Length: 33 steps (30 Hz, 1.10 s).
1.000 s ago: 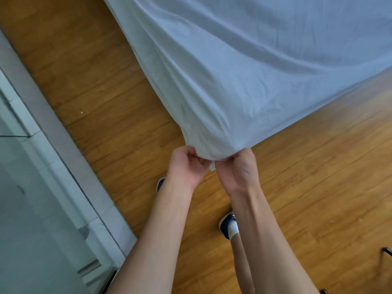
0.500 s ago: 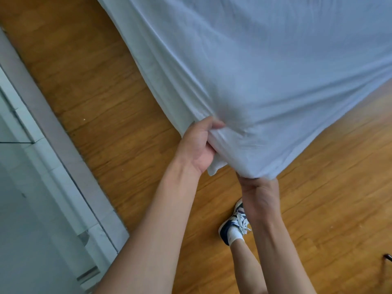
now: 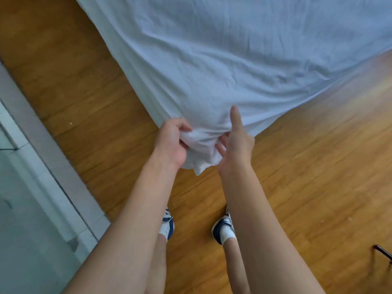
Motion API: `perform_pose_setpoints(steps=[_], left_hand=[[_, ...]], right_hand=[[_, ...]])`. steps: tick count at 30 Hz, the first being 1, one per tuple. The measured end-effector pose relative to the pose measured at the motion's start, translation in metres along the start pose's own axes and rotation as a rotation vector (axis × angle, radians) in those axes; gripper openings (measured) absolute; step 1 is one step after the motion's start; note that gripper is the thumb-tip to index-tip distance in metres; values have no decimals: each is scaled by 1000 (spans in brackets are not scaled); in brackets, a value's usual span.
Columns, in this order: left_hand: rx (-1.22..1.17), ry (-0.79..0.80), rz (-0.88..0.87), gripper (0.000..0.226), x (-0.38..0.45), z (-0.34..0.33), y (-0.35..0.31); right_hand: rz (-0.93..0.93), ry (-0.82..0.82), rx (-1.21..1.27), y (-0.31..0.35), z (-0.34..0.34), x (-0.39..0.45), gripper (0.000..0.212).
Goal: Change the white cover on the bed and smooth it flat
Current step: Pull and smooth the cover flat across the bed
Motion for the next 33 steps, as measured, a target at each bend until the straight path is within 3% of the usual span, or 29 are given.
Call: perform_pose_setpoints(steps=[2, 5, 7, 10, 13, 16, 19, 22, 25, 27, 29, 31, 32, 33], left_hand=[[-25, 54, -37, 30, -4, -2, -2], [18, 9, -85, 39, -10, 7, 0], [65, -38, -92, 37, -13, 11, 2], [126, -138, -66, 33, -28, 11, 15], [169, -186, -9, 35, -62, 11, 50], [230, -223, 28, 29, -77, 13, 78], [347, -262, 3, 33, -45, 24, 80], [429, -214, -75, 38, -27, 27, 64], [344, -90, -312, 28, -25, 19, 47], [336, -81, -343, 15, -16, 16, 37], [409, -148, -300, 10, -2, 18, 31], [618, -178, -316, 12, 5, 20, 24], [711, -169, -303, 12, 4, 20, 20], [789, -147, -258, 13, 1, 20, 14]], right_hand=[[-11, 51, 59, 12, -9, -6, 62], [-71, 166, 187, 31, -23, -8, 64], [-48, 217, 251, 36, -30, -5, 48], [106, 46, 323, 33, -16, -8, 30], [304, -106, 400, 17, 28, -15, 25], [326, -160, 182, -9, 74, 2, 31], [176, -50, -101, -28, 76, 32, 33], [180, -43, -144, -33, 66, 53, 29], [185, -148, -82, -39, 63, 54, 29], [197, -295, -136, -40, 64, 49, 41], [345, -532, -361, -29, 62, 34, 63], [806, -635, -636, -12, 47, 11, 72], [998, -564, -803, -9, 32, 2, 69], [1066, -408, -987, -9, 16, -3, 65]])
Point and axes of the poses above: each hand's wrist, its own x-axis towards the middle knuckle, its own z-axis out of the back of the hand, y = z × x, the point moved 3 cm from there along x, towards the middle knuckle, and after that the axes turned 9 degrees about -z, right-handed, at the moved point
